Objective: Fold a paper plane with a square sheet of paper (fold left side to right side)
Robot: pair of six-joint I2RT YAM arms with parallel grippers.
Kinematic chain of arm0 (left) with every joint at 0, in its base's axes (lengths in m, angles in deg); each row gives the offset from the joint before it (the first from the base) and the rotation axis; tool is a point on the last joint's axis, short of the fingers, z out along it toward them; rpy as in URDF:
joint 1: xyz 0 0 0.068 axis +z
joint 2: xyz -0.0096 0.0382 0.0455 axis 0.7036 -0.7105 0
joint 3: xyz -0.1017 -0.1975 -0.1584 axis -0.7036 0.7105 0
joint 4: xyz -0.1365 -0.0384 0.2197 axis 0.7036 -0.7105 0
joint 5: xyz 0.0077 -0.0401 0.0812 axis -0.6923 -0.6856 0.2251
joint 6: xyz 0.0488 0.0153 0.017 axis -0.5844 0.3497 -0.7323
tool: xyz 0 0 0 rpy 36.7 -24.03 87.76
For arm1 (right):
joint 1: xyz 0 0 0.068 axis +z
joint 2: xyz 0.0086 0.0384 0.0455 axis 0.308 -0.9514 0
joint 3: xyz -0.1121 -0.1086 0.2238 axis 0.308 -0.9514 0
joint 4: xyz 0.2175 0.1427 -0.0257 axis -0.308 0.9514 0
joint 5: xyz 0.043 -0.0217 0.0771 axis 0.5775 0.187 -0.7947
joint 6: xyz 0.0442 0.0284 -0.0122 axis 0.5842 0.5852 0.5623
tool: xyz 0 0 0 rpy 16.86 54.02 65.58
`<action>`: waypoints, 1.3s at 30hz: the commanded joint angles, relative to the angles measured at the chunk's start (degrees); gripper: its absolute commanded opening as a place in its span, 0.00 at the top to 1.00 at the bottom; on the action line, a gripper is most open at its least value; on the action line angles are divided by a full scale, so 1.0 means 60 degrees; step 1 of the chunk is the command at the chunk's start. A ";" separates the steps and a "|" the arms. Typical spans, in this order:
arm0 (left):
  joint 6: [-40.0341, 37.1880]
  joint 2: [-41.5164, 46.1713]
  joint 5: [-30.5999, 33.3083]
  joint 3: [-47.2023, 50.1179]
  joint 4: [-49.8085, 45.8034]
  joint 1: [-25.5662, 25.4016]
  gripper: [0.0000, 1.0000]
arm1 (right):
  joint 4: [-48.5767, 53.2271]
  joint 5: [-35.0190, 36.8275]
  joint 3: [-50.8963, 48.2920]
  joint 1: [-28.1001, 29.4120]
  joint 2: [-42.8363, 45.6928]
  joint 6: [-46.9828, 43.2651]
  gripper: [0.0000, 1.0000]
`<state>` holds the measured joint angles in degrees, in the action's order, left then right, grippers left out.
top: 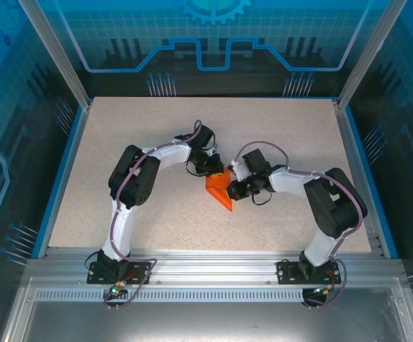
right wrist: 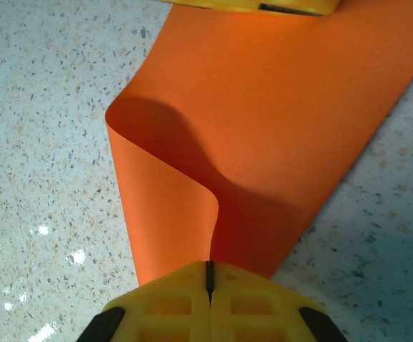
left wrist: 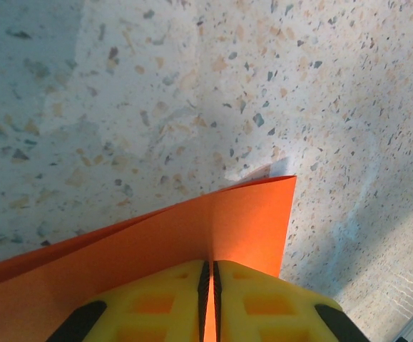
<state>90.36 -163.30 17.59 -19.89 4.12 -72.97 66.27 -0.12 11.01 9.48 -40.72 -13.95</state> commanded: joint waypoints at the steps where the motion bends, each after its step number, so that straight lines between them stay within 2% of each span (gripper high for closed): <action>1: -0.0155 -0.0332 0.0263 0.0003 -0.0635 -0.0079 0.84 | 0.0094 -0.0281 0.0427 -0.0174 -0.0256 0.0157 1.00; 11: -0.0154 -0.0344 0.0270 -0.0007 -0.0635 -0.0082 0.85 | 0.0182 -0.0055 0.0463 -0.0211 -0.0405 0.0248 1.00; 23: -0.0140 -0.0378 0.0296 -0.0010 -0.0635 -0.0089 0.85 | 0.0270 0.0067 -0.0032 -0.0197 0.0089 0.0348 1.00; 39: -0.0155 -0.0388 0.0300 -0.0032 -0.0650 -0.0082 0.85 | 0.0487 0.0122 0.0115 -0.0205 -0.0384 0.0380 1.00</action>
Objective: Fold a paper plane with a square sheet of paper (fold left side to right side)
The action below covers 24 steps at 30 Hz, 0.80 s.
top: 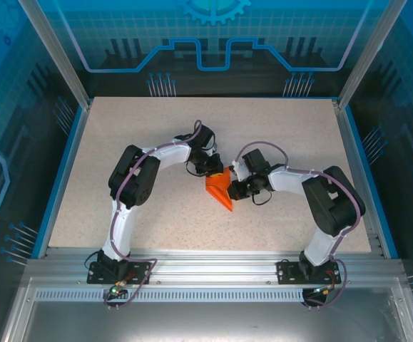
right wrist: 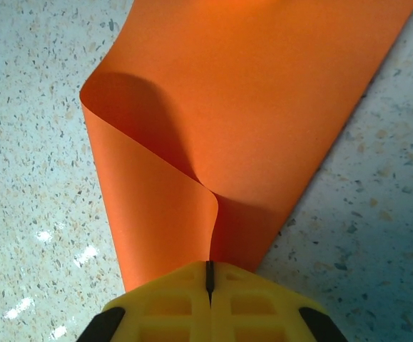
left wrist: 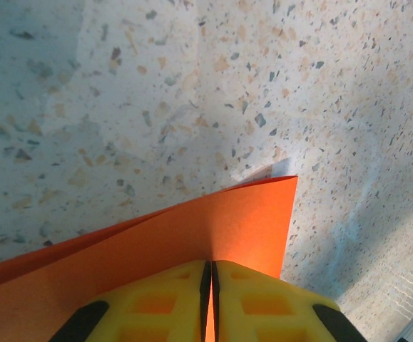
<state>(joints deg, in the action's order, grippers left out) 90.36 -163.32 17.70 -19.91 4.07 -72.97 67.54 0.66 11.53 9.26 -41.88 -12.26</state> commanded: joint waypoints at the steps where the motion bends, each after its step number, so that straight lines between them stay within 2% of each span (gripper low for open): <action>1: -0.0154 -0.0385 0.0281 -0.0029 -0.0642 -0.0083 0.85 | 0.0275 -0.0023 0.0032 -0.0168 -0.0214 0.0082 1.00; 19: -0.0136 -0.0369 0.0224 -0.0025 -0.0610 -0.0082 0.84 | 0.0747 0.0035 0.0593 -0.0064 -0.0632 0.0023 1.00; 24: -0.0226 0.0042 0.0253 -0.0094 -0.0760 -0.0050 0.76 | 0.1084 0.0339 0.0595 -0.0032 -0.0735 0.0054 1.00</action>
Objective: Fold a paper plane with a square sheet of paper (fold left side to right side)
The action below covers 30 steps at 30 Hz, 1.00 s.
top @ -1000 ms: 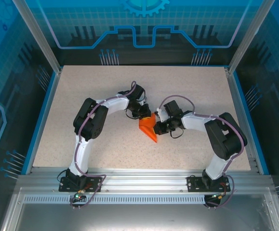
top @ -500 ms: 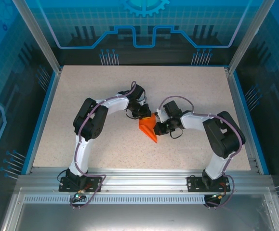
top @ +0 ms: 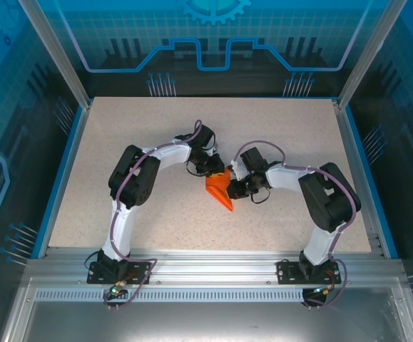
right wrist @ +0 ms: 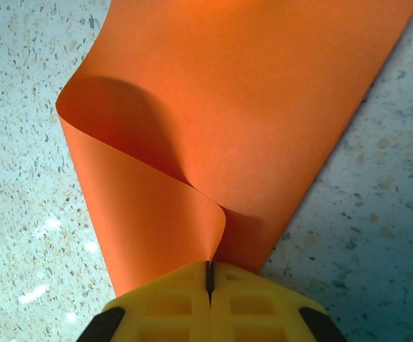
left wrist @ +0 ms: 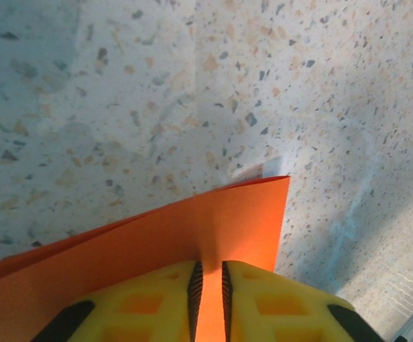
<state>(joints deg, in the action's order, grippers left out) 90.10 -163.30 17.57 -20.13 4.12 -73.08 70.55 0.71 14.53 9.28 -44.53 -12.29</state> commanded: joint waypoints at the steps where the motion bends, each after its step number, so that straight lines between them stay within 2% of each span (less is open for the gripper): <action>1: -0.0194 0.0159 0.0274 -0.0107 -0.0833 -0.0015 0.74 | 0.0665 0.0370 0.0109 -0.0040 -0.0330 0.0063 1.00; 7: -0.0345 0.1117 0.0203 -0.0384 -0.1248 0.0270 0.62 | 0.0933 0.0515 0.0211 -0.0040 -0.0583 -0.0016 1.00; 10: -0.0324 0.1737 0.0310 -0.0093 -0.1281 0.0395 0.52 | 0.0922 0.0438 0.0249 -0.0033 -0.0649 -0.0044 1.00; 12: -0.0255 0.2142 0.0309 0.0343 -0.1147 0.0398 0.51 | 0.0900 0.0406 0.0228 -0.0040 -0.0629 -0.0048 1.00; 13: -0.0176 0.2322 0.0204 0.0578 -0.1026 0.0403 0.52 | 0.0890 0.0397 0.0214 -0.0040 -0.0627 -0.0061 1.00; 17: 0.0246 0.2966 -0.0505 0.1699 -0.0219 0.0238 0.65 | 0.0867 0.0354 0.0195 -0.0026 -0.0591 -0.0090 1.00; 21: 0.0649 0.3069 -0.0894 0.2347 0.0195 -0.0076 0.73 | 0.0871 0.0344 0.0199 -0.0025 -0.0591 -0.0103 1.00; 30: 0.1305 0.2647 -0.1225 0.2889 0.1054 -0.0626 0.77 | 0.0918 0.0388 0.0220 -0.0029 -0.0630 -0.0124 1.00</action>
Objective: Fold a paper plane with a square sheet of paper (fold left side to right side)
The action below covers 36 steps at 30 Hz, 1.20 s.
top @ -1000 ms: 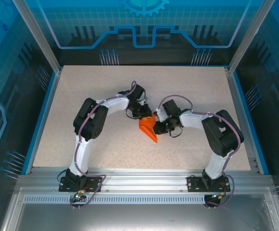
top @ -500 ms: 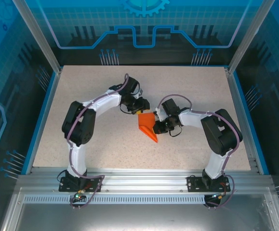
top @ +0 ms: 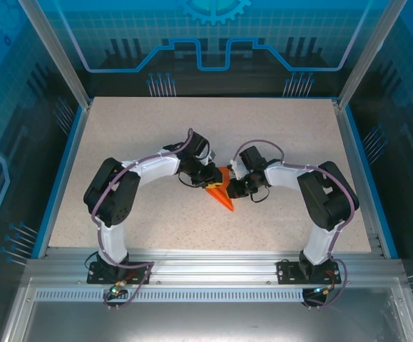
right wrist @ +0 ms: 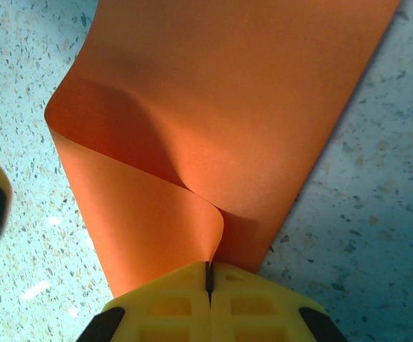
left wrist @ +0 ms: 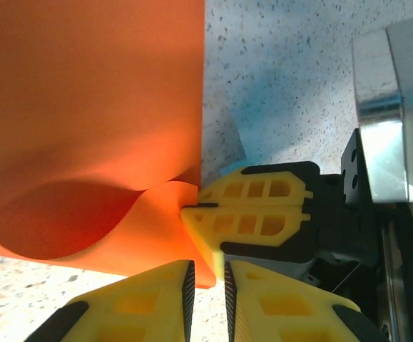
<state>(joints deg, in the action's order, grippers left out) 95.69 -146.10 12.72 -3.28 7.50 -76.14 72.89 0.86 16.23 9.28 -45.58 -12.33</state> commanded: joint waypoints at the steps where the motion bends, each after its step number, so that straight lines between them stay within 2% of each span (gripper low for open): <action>1: 0.0399 -0.0272 -0.0398 0.0079 0.0527 -0.0163 0.77 | 0.0541 0.0380 -0.0056 -0.0025 -0.0455 -0.0113 1.00; 16: 0.0118 -0.0808 0.0375 0.0155 -0.0143 -0.0268 0.79 | 0.0587 0.0441 -0.0066 -0.0025 -0.0500 -0.0155 1.00; 33: 0.0099 -0.1334 0.0932 0.0603 -0.0121 -0.0268 0.81 | 0.0653 0.0452 -0.0017 -0.0053 -0.0219 -0.0215 1.00; 36: 0.0099 -0.1409 0.1028 0.0756 -0.0097 -0.0258 0.81 | 0.0728 0.0364 0.0029 -0.0111 0.0278 -0.0128 0.93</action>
<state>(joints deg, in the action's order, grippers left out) 96.61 -151.59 15.71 -0.99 8.62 -77.56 73.50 0.90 16.54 9.28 -45.49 -12.53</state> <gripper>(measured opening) 0.190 0.056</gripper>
